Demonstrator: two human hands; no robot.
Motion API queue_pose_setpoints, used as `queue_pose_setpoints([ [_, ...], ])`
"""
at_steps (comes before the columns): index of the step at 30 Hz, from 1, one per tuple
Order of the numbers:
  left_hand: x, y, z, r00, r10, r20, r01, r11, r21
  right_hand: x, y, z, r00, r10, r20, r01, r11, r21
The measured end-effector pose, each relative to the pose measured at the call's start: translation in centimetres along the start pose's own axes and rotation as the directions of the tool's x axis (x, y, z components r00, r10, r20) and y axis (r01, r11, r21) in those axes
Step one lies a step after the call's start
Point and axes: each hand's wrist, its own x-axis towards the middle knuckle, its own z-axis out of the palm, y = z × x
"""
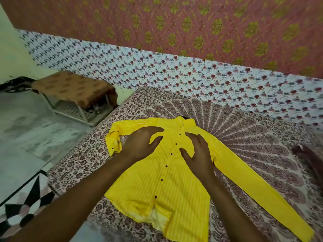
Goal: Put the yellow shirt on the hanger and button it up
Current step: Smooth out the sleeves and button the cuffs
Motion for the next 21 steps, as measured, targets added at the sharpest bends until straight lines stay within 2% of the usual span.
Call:
queue_pose_setpoints([
  [6, -0.4, -7.5, -3.2, 0.996, -0.081, -0.023, 0.079, 0.995, -0.055, 2.8, -2.3, 6.2, 0.999, -0.039, -0.003, 0.039, 0.999, 0.003],
  [12, 0.6, -16.9, -3.9, 0.991, -0.121, 0.048, 0.120, 0.992, 0.027, 7.2, -2.5, 13.8, 0.999, 0.020, 0.033, -0.021, 1.000, 0.018],
  [21, 7.2, -28.0, -5.1, 0.965, -0.234, 0.115, 0.243, 0.968, -0.065, 15.6, -5.2, 24.1, 0.984, 0.060, 0.169, -0.064, 0.998, 0.020],
])
